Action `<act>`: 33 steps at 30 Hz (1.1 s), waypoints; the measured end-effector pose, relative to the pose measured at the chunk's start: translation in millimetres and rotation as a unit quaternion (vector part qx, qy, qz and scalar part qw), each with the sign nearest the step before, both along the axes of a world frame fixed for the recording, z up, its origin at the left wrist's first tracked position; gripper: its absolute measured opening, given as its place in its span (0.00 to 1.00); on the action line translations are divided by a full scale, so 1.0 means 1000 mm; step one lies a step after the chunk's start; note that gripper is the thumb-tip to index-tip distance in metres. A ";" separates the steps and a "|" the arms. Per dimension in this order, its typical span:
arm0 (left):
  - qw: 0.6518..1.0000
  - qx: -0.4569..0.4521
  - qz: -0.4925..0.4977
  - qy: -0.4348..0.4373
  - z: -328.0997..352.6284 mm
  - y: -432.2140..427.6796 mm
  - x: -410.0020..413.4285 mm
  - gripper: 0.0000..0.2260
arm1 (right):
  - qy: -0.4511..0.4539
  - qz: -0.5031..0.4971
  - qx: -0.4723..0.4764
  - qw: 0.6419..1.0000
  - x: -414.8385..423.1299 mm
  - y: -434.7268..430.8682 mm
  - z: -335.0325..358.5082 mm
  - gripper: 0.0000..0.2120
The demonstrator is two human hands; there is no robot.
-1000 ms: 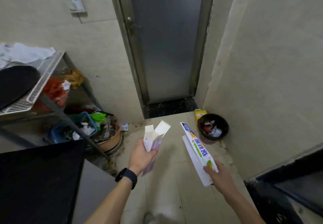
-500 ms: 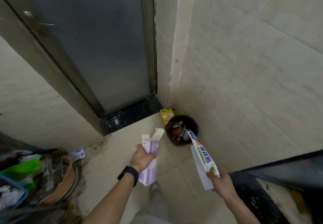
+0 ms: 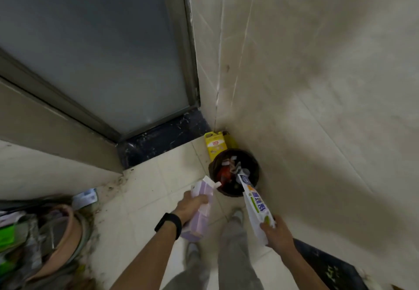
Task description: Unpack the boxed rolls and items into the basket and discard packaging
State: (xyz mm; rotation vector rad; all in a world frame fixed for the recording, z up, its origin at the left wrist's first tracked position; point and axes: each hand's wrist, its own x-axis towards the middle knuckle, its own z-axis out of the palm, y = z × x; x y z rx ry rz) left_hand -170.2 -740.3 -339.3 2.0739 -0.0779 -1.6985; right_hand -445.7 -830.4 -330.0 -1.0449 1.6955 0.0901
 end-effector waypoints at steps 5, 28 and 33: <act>0.998 0.051 -0.016 0.019 -0.013 -0.074 -0.004 0.39 | 0.028 0.058 0.027 0.998 0.014 -0.068 -0.055 0.15; 0.974 0.051 -0.209 -0.071 -0.348 -0.179 -0.012 0.33 | 0.081 0.319 -0.032 0.944 0.071 -0.120 -0.349 0.37; 0.966 0.039 -0.252 -0.046 -0.348 -0.163 -0.013 0.19 | 0.096 0.341 -0.011 0.935 0.062 -0.104 -0.352 0.44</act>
